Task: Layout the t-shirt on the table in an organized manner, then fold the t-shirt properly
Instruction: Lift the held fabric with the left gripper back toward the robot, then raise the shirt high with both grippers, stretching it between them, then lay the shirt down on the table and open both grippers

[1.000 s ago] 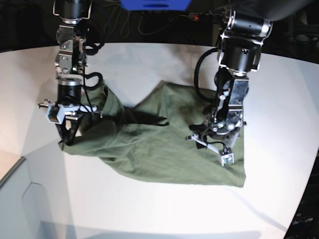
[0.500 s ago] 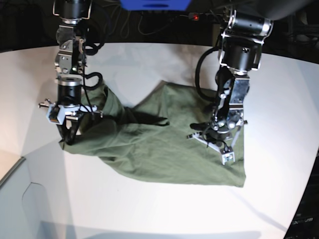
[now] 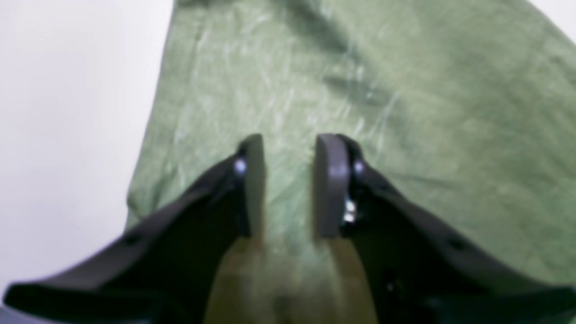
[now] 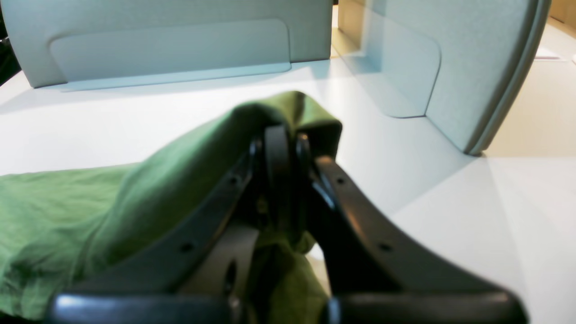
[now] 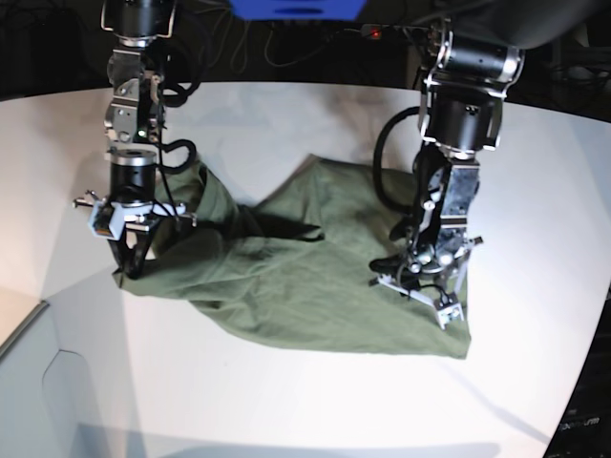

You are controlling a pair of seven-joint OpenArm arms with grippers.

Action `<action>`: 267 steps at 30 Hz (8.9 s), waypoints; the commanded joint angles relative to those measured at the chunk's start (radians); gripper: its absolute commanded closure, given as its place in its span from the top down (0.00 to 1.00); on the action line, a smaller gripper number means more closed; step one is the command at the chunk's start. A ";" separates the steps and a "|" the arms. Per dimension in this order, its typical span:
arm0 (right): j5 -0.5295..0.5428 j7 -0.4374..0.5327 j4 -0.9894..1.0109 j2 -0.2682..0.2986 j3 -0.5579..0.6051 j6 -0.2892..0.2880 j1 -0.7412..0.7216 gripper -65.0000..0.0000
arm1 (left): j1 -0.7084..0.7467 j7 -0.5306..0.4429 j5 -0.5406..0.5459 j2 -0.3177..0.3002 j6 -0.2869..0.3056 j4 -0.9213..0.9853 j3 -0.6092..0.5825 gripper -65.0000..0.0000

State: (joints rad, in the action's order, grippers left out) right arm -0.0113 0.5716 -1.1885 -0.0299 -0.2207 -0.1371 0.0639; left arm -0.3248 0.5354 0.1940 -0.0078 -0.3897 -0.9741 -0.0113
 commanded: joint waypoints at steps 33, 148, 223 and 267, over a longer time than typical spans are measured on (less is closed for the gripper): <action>0.006 0.034 -0.020 0.006 0.005 -0.003 -0.019 0.00 | -0.046 -0.010 0.005 0.016 0.093 0.062 -0.002 0.00; 0.010 0.001 -0.242 0.045 -0.003 -0.006 0.004 0.00 | 0.553 -0.010 0.177 -0.079 0.102 -1.043 0.296 0.00; 0.004 -0.126 0.634 0.143 0.100 -0.006 -0.953 0.00 | -0.517 -0.435 0.177 -0.183 0.102 0.086 0.172 0.01; 0.009 -0.127 0.198 0.195 0.051 -0.005 -0.183 0.56 | 0.122 -0.447 0.173 -0.229 0.102 0.017 0.153 0.50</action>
State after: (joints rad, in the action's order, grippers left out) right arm -0.0105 0.4137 -0.9737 0.1616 -0.1680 -0.1375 -0.0994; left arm -0.1787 0.1146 0.3744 -0.2218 -0.2871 -0.9417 0.1394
